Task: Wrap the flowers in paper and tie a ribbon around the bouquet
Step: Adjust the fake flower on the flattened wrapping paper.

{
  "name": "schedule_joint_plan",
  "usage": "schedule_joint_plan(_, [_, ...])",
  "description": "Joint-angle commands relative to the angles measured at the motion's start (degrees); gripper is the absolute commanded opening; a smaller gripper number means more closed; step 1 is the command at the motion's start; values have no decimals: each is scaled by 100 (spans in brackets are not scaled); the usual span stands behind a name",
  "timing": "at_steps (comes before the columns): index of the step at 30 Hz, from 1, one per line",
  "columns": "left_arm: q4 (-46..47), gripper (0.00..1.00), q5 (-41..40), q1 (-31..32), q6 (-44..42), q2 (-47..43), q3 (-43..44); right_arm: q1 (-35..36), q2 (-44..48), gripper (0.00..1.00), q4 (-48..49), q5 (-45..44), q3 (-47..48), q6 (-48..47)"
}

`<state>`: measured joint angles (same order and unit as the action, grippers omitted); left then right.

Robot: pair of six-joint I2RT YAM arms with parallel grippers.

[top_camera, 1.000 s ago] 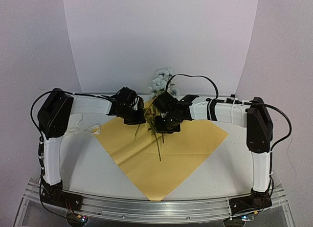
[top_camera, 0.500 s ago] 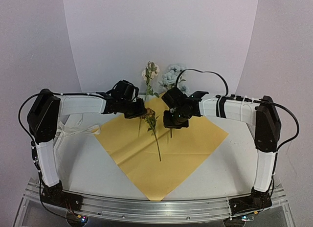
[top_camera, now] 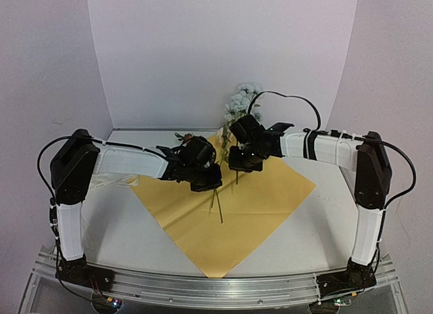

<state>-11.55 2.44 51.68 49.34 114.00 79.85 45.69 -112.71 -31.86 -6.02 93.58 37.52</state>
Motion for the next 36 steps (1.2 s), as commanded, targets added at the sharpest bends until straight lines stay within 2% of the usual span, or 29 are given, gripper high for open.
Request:
schedule_joint_plan(1, [-185, 0, -148, 109, 242, 252, 250, -40, 0, 0, 320, 185, 20, 49])
schedule_joint_plan(3, [-51, 8, 2, 120, 243, 337, 208, -40, -44, 0, 343, 263, 38, 78])
schedule_joint_plan(7, [209, 43, 79, 141, 178, 200, -33, -37, -59, 0, 439, 455, -62, 149])
schedule_joint_plan(8, [260, 49, 46, 141, 152, 99, -118, -27, -59, 0, 471, 503, -113, 186])
schedule_joint_plan(10, [358, 57, -52, 141, 85, -144, -318, 3, -64, 0, 503, 556, -193, 256])
schedule_joint_plan(14, [507, 64, -469, 125, 74, -846, -915, 152, -94, 0, 505, 544, -342, 384])
schedule_joint_plan(18, [488, 63, -544, -62, 275, -1343, -1494, 331, -241, 0, 523, 457, -420, 573])
schedule_joint_plan(24, [945, 45, 134, -592, 563, -1515, -2469, 491, -630, 0, 541, 489, -425, 1033])
schedule_joint_plan(29, [1108, 31, 401, -732, 499, -1302, -2697, 553, -827, 22, 525, 360, -399, 1009])
schedule_joint_plan(31, [1129, 26, 479, -754, 506, -1204, -2762, 562, -943, 26, 465, 322, -293, 965])
schedule_joint_plan(33, [1129, 23, 530, -756, 507, -1136, -2792, 620, -1026, 35, 343, 263, -209, 936])
schedule_joint_plan(36, [1277, 20, 584, -756, 524, -1098, -2895, 750, -1173, 38, 134, 130, -61, 932])
